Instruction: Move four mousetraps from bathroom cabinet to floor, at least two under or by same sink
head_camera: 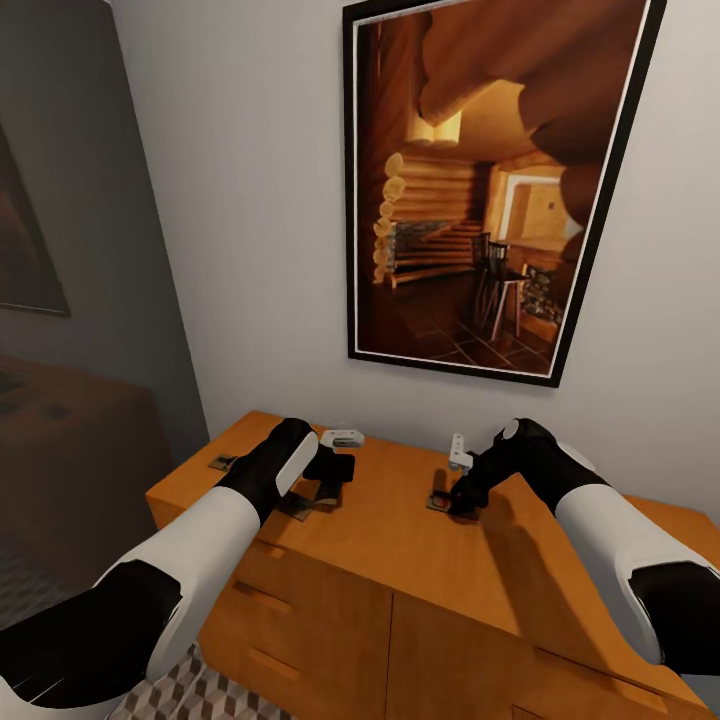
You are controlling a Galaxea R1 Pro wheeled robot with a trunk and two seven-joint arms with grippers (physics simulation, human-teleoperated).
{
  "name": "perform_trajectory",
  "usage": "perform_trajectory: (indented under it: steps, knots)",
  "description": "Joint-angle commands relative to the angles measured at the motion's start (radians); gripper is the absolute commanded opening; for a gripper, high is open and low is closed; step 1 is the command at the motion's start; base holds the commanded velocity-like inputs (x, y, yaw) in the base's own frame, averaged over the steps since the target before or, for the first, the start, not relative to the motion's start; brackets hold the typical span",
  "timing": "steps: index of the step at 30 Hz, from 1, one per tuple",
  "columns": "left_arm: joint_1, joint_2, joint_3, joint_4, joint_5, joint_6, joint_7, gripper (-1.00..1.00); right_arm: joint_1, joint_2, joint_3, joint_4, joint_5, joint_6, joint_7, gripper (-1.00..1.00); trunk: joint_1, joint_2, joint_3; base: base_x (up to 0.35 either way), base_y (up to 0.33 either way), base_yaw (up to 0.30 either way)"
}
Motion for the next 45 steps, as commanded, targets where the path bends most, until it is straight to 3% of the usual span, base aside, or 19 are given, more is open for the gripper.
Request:
perform_trajectory:
  steps: [1, 10, 17, 32, 45]
  knots:
    - [0.0, 0.0, 0.0, 0.0, -0.003, 0.0, 0.0, -1.0, 0.001, 0.0, 0.002, 0.034, -0.002, 0.004, 0.003, -1.0, 0.0, 0.0, 0.0, 0.0, 0.0, 0.0]
    - [0.0, 0.0, 0.0, -0.001, -0.003, 0.0, -0.005, -1.0, 0.001, 0.0, -0.003, 0.034, -0.002, 0.004, 0.006, -1.0, 0.0, 0.0, 0.0, 0.0, 0.0, 0.0]
    - [0.0, 0.0, 0.0, -0.001, -0.001, 0.0, -0.008, -1.0, 0.001, 0.0, -0.05, 0.034, -0.002, 0.004, 0.008, -1.0, 0.0, 0.0, 0.0, 0.0, 0.0, 0.0]
    - [0.0, 0.0, 0.0, -0.001, -0.001, 0.0, -0.008, -1.0, 0.001, 0.0, -0.054, 0.034, -0.001, 0.004, 0.008, -1.0, 0.0, 0.0, 0.0, 0.0, 0.0, 0.0]
    - [0.0, 0.0, 0.0, -0.001, -0.001, -0.011, -0.008, -1.0, 0.001, 0.0, -0.054, 0.033, 0.0, 0.004, 0.012, -1.0, -0.05, 0.091, 0.04, 0.0, 0.0, 0.0]
